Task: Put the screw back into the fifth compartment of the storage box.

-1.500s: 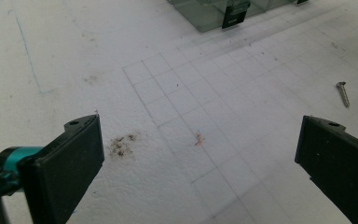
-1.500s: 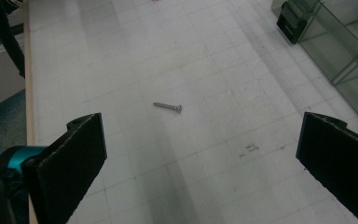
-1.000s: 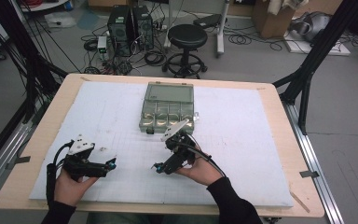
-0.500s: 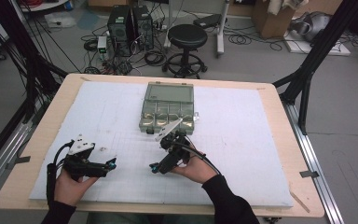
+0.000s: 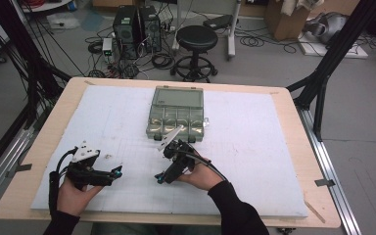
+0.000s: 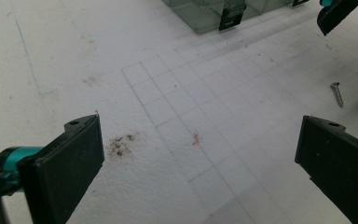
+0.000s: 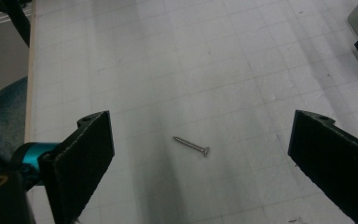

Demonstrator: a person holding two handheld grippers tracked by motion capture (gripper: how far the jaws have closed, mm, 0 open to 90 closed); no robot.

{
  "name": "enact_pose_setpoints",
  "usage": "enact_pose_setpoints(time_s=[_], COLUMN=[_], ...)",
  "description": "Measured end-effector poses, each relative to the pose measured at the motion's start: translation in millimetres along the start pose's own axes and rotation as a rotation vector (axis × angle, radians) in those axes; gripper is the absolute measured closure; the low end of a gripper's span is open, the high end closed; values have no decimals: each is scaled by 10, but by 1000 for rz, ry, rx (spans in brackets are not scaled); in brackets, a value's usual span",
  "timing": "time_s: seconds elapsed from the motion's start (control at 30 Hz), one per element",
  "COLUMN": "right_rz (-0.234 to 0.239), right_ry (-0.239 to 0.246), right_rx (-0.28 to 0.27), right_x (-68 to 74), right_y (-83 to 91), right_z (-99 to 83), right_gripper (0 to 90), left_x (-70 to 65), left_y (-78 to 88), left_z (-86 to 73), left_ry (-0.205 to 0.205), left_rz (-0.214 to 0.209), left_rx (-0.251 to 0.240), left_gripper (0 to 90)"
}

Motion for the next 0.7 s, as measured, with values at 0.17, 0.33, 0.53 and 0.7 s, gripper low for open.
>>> enact_pose_setpoints(time_s=[0.17,0.33,0.53,0.7], right_rz=[16,35,42,58], right_ry=[17,26,34,42], right_rx=[15,19,17,25], right_x=[0,8,10,18], right_y=[-45,-75,-97,-119], right_z=[-11,-12,6,7], right_gripper=[148,159,171,202], left_x=[1,5,2,2], left_y=[1,1,3,4], left_z=[-1,1,2,3], left_ry=[-3,-4,-2,-2], left_rz=[-1,-3,-4,-3], left_rx=[3,3,1,-1], left_gripper=[17,17,17,17])
Point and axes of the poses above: each handheld gripper's, and its own axes: y roughly backward along the jaws, z roughly out of its top, x roughly to its left, the point moved 5 cm from there along -y, roughly forward along the jaws, and after that the axes turned 14 degrees about y, right-handed, at the moved point
